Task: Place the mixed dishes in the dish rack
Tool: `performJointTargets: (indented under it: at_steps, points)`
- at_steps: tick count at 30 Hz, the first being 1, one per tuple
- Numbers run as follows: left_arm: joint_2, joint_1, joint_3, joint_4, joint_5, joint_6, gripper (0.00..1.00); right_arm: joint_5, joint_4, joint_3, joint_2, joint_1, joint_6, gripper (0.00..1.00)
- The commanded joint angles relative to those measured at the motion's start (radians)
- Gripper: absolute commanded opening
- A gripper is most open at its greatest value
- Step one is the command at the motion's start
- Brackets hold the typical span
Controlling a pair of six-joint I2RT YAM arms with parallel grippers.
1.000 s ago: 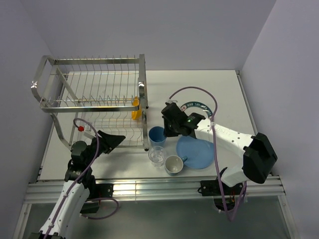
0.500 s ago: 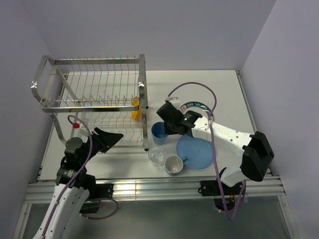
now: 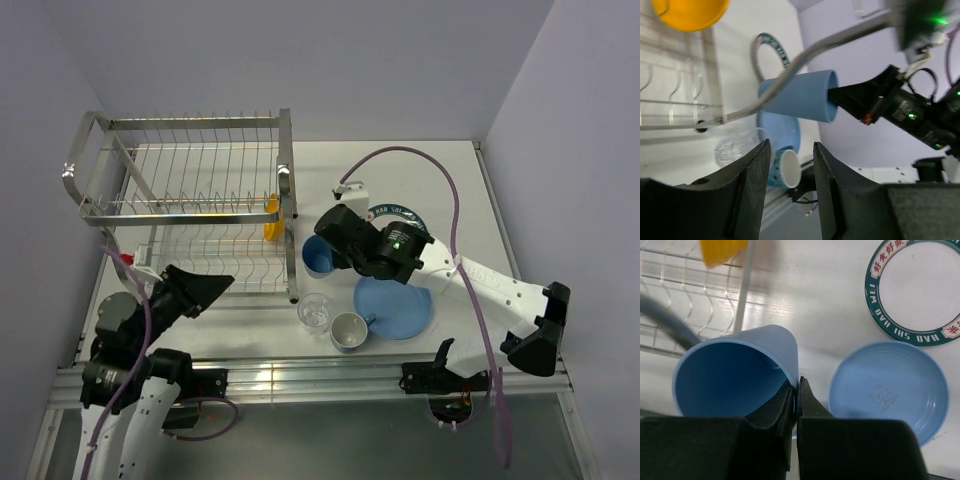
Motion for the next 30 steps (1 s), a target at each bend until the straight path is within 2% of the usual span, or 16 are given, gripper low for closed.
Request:
performJointTargets:
  at_steps: [1,5,12,17,22,30]
  points:
    - [0.011,0.0,0.184,-0.071,0.028,0.016,0.45,0.129,-0.134,0.131,-0.035,0.081,0.047,0.0]
    - [0.069,0.038,0.368,-0.126,0.051,0.052,0.45,0.181,-0.231,0.237,-0.004,0.156,0.082,0.0]
    - [0.244,0.198,0.631,-0.18,0.274,0.137,0.45,0.262,-0.369,0.389,0.053,0.244,0.133,0.0]
    - [0.319,0.2,0.772,-0.191,0.24,0.161,0.44,0.284,-0.416,0.477,0.073,0.276,0.141,0.0]
    - [0.411,0.229,0.843,-0.16,0.26,0.158,0.43,0.304,-0.474,0.603,0.104,0.299,0.127,0.0]
    - [0.664,0.237,1.148,-0.15,0.251,0.176,0.43,0.354,-0.526,0.759,0.119,0.299,0.08,0.0]
